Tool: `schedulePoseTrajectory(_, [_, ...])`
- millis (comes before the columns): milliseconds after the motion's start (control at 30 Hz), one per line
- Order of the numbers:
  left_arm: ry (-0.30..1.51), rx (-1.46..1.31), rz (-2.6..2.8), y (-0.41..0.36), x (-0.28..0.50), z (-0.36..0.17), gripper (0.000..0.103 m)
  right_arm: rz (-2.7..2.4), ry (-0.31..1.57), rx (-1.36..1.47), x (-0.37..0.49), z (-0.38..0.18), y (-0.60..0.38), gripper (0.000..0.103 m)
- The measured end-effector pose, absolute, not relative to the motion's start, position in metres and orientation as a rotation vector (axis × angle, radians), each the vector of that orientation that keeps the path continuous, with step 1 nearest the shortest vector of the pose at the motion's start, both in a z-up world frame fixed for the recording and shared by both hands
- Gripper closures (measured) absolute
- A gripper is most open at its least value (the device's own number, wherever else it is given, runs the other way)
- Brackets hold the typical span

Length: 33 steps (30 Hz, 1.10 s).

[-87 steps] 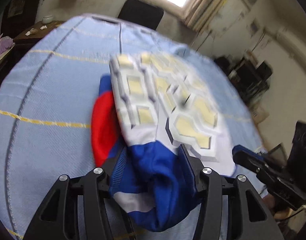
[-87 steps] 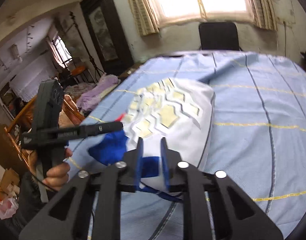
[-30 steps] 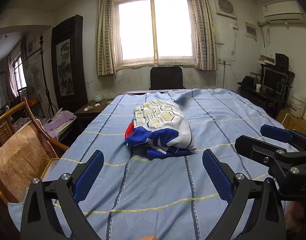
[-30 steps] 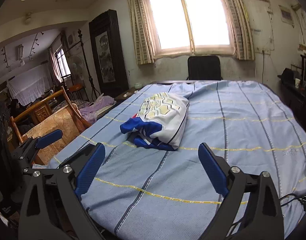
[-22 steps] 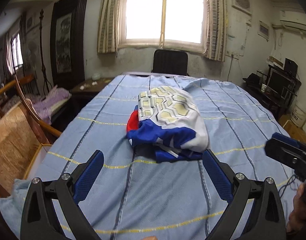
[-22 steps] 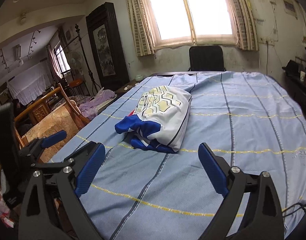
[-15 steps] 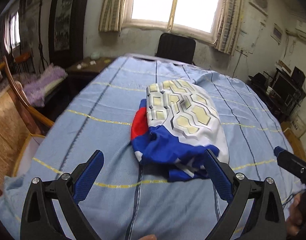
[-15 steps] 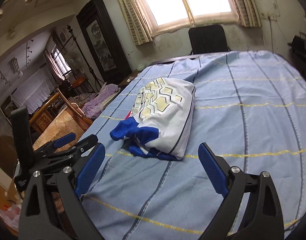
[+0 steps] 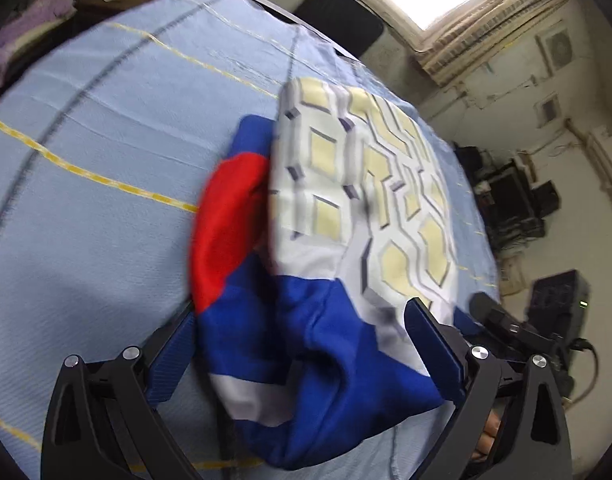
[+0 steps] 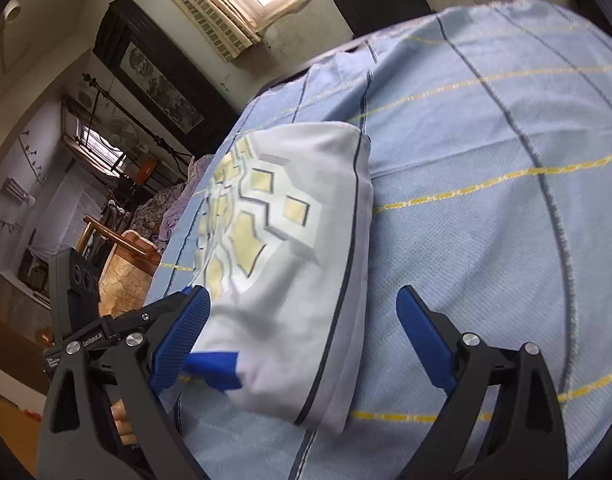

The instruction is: Fold large clothes

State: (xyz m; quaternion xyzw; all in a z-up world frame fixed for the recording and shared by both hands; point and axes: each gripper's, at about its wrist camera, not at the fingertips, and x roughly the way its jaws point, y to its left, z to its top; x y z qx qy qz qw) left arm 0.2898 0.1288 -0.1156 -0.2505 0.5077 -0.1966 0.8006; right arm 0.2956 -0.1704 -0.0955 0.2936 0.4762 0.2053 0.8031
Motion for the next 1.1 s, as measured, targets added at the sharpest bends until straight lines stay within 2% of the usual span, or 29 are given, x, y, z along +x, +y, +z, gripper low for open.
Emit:
schedulePoseTrajectory(133, [1.088, -0.520, -0.522, 0.110, 0.293, -0.120, 0.006, 0.503, 1.063, 0.690, 0.309, -0.117, -0.163, 0.012])
schedulePoseTrajectory(233, [1.068, -0.482, -0.544, 0.099, 0.292, -0.121, 0.014, 0.562, 1.069, 0.738, 0.312, -0.127, -0.156, 0.013])
schedulePoseTrajectory(367, [1.050, -0.476, -0.555, 0.094, 0.292, -0.123, 0.028, 0.568, 1.042, 0.711, 0.310, -0.129, -0.149, 0.024])
schedulePoseTrajectory(400, [1.048, -0.482, -0.556, 0.093, 0.292, -0.124, 0.029, 0.562, 1.043, 0.705, 0.310, -0.130, -0.149, 0.032])
schedulePoseTrajectory(600, [1.001, -0.509, -0.626, 0.095, 0.288, -0.113, 0.043, 0.585, 1.007, 0.719, 0.309, -0.125, -0.149, 0.049])
schedulePoseTrajectory(833, [0.875, -0.474, -0.635, 0.102, 0.255, -0.071, 0.045, 0.679, 0.941, 0.769, 0.295, -0.096, -0.147, 0.058])
schedulePoseTrajectory(1100, [0.755, -0.389, -0.573, 0.128, 0.150, 0.002, 0.045, 0.800, 0.853, 0.756, 0.239, -0.030, -0.127, 0.058])
